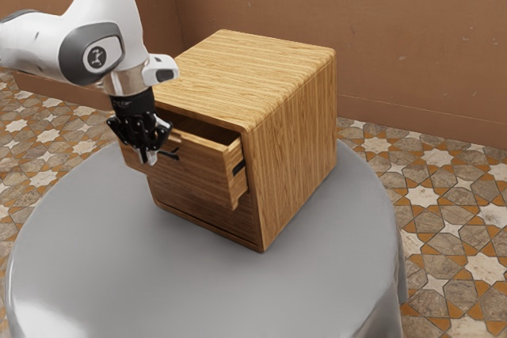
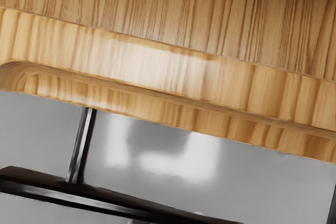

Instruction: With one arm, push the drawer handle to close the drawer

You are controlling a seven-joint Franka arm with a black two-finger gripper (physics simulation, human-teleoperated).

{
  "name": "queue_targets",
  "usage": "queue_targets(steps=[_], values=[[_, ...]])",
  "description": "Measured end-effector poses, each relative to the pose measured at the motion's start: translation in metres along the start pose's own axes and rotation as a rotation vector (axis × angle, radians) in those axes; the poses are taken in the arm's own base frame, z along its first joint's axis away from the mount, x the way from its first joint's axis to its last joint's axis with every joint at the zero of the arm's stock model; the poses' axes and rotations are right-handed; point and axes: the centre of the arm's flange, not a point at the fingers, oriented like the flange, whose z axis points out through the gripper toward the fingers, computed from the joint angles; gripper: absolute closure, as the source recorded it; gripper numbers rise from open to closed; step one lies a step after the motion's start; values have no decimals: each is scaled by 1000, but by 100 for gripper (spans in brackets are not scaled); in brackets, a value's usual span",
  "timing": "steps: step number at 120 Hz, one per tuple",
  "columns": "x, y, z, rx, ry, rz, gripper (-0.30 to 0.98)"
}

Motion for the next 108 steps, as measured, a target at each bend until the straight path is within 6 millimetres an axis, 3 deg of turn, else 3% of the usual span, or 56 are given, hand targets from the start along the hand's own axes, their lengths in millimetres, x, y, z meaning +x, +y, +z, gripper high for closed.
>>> queue_targets(steps=[58,72,80,86,91,101,108], values=[[45,18,2,-6,67,48,69],[41,19,1,-12,75,54,68],[8,17,-2,-21,50,39,67],[-14,20,-17,-42,37,31,65],[-22,22,-42,-63,43,26,60],[-19,27,-111,-102,90,27,43],[-9,29,-142,-118,94,29,32]])
